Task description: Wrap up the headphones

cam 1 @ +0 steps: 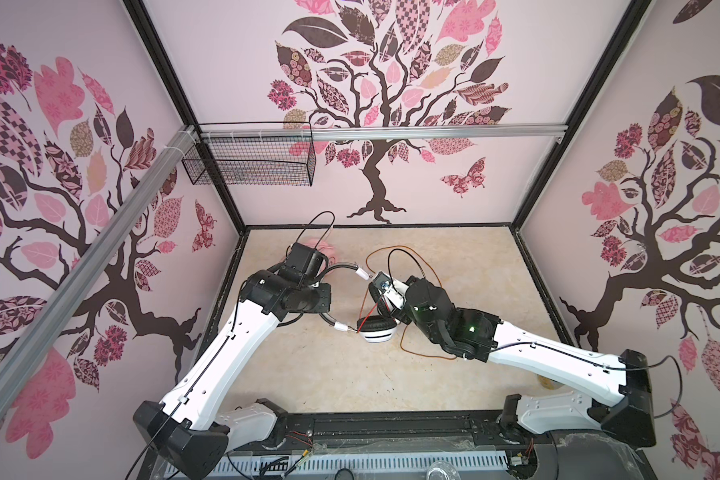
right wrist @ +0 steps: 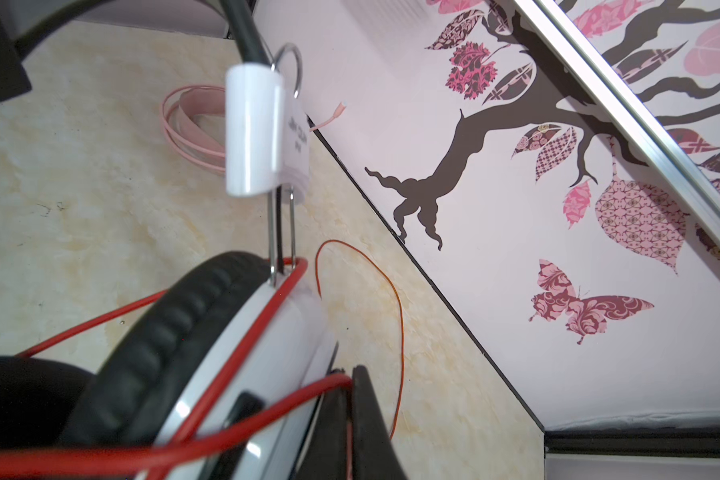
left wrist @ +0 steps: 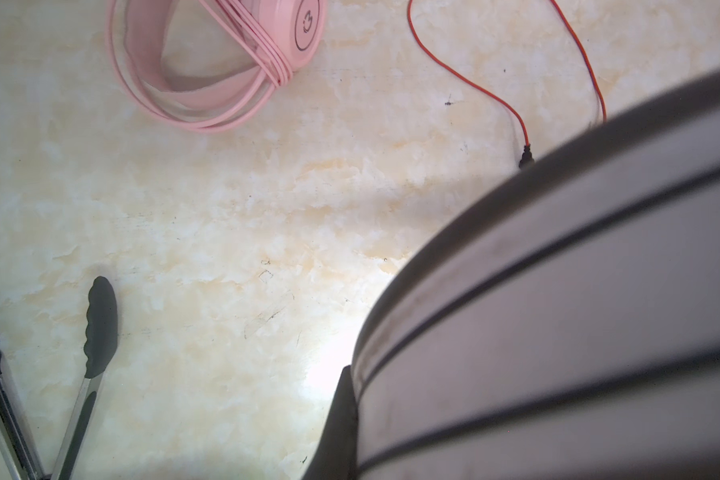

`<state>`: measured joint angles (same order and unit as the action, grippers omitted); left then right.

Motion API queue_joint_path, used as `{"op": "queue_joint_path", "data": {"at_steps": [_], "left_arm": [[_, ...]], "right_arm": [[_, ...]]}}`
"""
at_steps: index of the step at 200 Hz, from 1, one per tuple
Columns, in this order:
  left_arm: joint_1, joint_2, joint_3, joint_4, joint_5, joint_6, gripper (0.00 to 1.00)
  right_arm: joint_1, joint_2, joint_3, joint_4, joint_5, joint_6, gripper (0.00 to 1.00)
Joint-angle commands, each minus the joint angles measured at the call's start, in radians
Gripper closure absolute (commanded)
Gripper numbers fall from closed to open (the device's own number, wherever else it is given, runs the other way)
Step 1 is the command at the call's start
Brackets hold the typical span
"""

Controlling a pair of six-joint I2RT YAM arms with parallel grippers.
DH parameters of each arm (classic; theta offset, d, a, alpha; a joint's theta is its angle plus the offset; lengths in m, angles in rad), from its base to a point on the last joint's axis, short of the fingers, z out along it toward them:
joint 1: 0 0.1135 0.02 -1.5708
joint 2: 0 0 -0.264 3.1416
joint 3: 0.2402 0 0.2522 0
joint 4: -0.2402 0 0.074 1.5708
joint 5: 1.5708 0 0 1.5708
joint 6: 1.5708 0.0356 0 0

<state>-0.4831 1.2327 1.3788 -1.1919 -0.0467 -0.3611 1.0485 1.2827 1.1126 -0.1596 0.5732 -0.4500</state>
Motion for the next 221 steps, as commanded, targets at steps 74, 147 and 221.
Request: {"op": "queue_joint_path", "data": {"at_steps": [74,147,221], "left_arm": [[-0.004,-0.034,-0.026,0.028,0.199,0.042,1.0],[-0.005,-0.021,0.006,0.021,0.321,0.026,1.0],[0.0,0.031,0.111,-0.037,0.23,-0.024,1.0]], "right_arm": [[-0.107,-0.042,0.012,0.06,-0.197,0.076,0.74],[-0.332,-0.092,-0.138,0.143,-0.66,0.429,0.51],[-0.407,-0.136,-0.424,0.275,-0.824,0.701,0.37]]}}
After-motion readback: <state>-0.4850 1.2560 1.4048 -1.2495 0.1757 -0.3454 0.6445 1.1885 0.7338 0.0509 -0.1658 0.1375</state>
